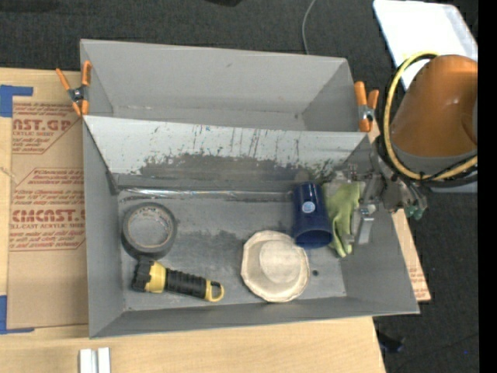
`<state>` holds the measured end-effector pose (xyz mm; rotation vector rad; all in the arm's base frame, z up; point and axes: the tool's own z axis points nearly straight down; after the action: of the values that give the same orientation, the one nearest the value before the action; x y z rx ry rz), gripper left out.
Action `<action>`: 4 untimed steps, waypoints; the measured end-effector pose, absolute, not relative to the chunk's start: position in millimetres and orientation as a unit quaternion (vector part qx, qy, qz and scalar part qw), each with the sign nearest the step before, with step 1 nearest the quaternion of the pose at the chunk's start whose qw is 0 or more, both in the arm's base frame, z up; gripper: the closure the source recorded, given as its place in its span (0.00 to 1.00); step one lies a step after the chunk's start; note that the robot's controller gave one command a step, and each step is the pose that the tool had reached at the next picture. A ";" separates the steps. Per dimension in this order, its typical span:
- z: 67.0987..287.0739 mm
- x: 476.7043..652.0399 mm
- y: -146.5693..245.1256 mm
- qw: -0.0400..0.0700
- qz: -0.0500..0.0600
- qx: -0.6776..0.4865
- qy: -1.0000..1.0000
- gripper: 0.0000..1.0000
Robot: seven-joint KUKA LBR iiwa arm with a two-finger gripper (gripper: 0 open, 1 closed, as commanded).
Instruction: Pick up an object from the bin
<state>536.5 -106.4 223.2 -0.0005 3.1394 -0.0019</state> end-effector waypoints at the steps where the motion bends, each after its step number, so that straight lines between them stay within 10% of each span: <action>1: 170.6 573.8 -83.5 0.006 -0.002 -0.152 0.988 0.00; 2: 107.9 539.6 -81.6 0.002 -0.001 -0.285 0.958 0.00; 4: 82.6 565.8 -105.0 0.003 0.000 -0.447 0.895 0.00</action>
Offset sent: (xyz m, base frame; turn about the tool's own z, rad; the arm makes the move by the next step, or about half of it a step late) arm 0.0024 0.0237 -0.1146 -0.5771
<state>565.8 -105.0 82.6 -1.4016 2.8045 -0.0004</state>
